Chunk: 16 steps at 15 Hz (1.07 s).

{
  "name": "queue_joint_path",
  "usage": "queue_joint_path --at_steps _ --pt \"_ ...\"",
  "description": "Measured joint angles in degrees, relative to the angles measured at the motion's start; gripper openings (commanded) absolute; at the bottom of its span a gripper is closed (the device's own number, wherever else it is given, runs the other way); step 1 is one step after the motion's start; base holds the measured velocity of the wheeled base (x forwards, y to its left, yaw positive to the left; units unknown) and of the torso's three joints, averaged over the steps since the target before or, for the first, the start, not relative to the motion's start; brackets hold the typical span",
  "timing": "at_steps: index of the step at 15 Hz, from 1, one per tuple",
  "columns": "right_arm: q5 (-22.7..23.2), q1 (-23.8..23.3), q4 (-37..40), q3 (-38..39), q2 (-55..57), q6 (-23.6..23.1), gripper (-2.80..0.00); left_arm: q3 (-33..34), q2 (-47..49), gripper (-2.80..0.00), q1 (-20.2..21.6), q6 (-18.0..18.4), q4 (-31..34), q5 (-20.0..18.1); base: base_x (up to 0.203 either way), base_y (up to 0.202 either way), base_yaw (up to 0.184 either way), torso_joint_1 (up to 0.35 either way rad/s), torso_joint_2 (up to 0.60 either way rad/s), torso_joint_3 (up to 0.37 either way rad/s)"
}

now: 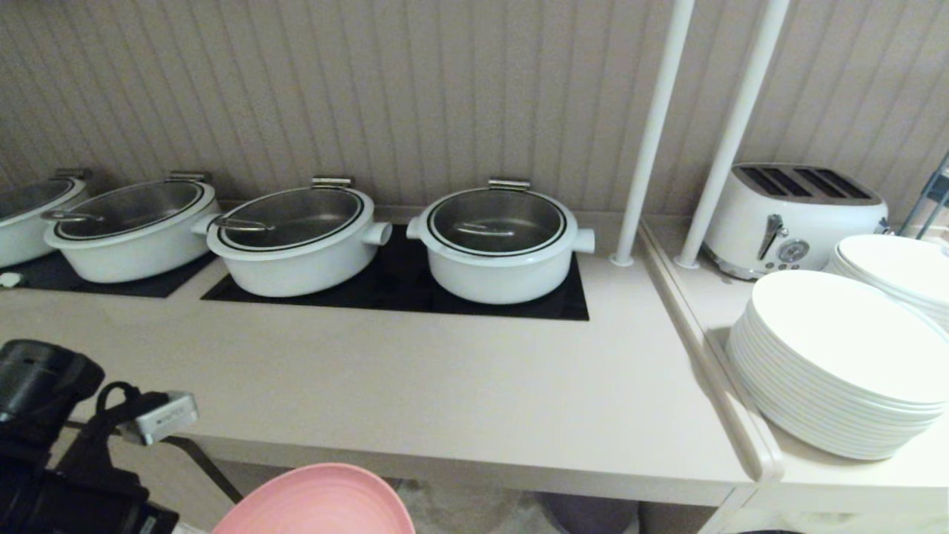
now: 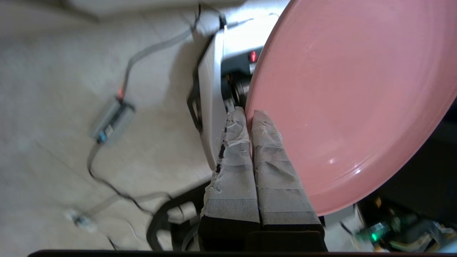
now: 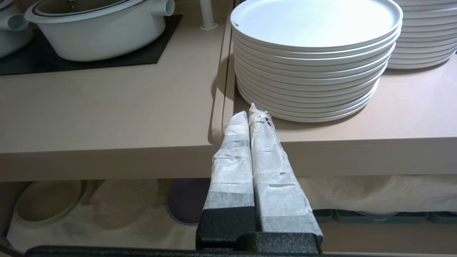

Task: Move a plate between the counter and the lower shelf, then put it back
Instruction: Put the plate in the cupboard

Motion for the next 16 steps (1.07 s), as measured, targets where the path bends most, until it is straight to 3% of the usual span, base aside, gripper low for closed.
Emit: queue_joint_path --at_steps 10,16 --pt "-0.02 0.05 0.01 0.0 0.0 0.0 -2.8 0.71 -5.48 -2.8 -0.06 2.64 12.63 0.16 0.0 0.0 0.0 0.0 0.0 0.0" --pt "-0.02 0.02 0.0 0.0 0.0 -0.02 -2.8 0.88 -8.27 -2.8 -0.09 2.64 14.76 -0.05 0.0 0.0 0.0 0.0 0.0 0.0"
